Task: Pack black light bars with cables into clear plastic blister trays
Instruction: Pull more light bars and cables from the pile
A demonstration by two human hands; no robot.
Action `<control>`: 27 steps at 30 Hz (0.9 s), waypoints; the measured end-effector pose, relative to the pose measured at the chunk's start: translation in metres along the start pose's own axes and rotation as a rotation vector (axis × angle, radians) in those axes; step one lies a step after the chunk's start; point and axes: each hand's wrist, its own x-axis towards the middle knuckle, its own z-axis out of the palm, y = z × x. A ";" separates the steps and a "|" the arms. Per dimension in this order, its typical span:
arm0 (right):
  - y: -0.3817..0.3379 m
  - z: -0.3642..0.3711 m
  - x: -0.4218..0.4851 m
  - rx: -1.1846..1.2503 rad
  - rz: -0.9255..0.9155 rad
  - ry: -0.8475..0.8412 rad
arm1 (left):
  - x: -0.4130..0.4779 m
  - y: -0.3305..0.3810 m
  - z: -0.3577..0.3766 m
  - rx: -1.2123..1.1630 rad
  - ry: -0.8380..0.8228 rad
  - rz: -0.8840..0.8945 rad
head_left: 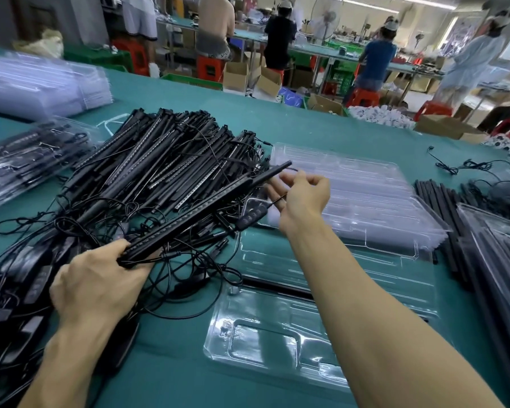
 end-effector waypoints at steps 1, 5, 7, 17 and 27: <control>-0.001 0.001 0.003 0.003 0.009 0.011 | 0.000 0.000 0.000 -0.033 0.015 -0.011; -0.006 -0.001 0.007 -0.055 0.054 -0.065 | 0.000 0.005 -0.001 0.055 -0.030 0.004; -0.010 -0.005 0.006 -0.167 0.084 -0.125 | 0.001 0.008 0.001 0.098 -0.058 0.024; 0.008 -0.015 -0.052 -1.328 0.003 -0.954 | 0.013 0.062 -0.007 -0.145 0.063 0.169; -0.041 -0.023 -0.084 -0.234 0.311 -1.242 | 0.007 0.135 -0.050 -0.231 -0.046 0.601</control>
